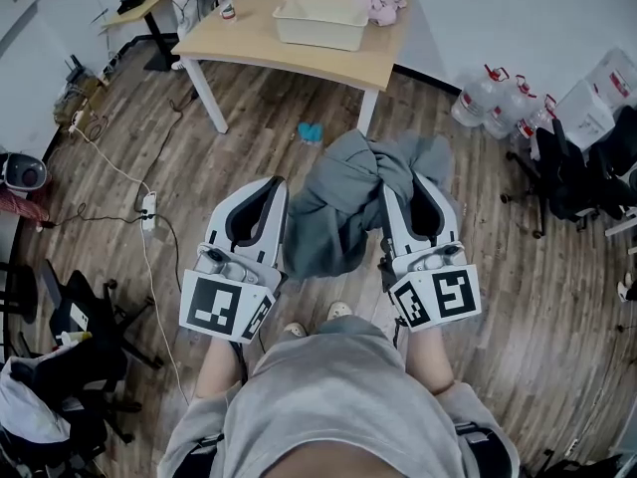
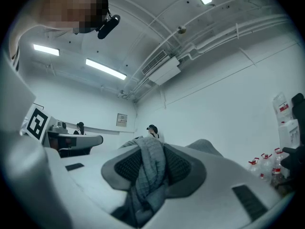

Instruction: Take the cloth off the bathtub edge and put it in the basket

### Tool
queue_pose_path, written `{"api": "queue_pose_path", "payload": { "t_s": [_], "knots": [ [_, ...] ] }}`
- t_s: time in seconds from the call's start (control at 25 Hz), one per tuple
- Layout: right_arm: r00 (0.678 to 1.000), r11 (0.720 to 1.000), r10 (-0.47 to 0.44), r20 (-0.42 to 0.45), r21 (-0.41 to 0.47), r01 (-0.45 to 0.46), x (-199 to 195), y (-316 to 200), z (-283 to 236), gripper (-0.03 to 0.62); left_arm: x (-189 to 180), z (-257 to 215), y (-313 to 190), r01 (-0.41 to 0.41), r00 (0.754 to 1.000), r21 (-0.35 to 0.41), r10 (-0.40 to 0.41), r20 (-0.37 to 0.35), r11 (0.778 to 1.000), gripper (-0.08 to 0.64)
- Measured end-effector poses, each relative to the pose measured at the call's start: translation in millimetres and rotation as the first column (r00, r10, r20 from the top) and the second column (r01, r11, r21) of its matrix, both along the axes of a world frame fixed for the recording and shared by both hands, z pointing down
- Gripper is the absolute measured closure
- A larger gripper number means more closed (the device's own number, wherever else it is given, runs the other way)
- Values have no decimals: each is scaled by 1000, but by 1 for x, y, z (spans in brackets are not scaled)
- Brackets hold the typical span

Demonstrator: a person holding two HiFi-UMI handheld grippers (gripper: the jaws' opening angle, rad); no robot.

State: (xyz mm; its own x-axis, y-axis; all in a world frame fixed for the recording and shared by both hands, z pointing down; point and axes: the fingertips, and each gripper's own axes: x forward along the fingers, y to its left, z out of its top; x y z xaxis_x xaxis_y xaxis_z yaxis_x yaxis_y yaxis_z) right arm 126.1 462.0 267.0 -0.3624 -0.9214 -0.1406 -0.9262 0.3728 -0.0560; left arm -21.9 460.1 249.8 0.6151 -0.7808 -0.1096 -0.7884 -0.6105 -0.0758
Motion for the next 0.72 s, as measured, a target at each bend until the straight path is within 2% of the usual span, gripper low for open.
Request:
{"api": "queue_pose_path", "payload": {
  "t_s": [0.12,0.32,0.72],
  "knots": [
    [1000,1000,-11,6,3,11,3,-4,4,462,1,1,-2,12,1000,14,-12,-2,1000,545],
    [999,999,-43,28,13,43,29,-18,-2,462,26,-8,-14,39,999,34,-39,-11,999,546],
    [995,996,-87,58,13,86,53,-44,-2,462,53,-6,-30,73,997,24,-73,4,997,546]
  ]
}}
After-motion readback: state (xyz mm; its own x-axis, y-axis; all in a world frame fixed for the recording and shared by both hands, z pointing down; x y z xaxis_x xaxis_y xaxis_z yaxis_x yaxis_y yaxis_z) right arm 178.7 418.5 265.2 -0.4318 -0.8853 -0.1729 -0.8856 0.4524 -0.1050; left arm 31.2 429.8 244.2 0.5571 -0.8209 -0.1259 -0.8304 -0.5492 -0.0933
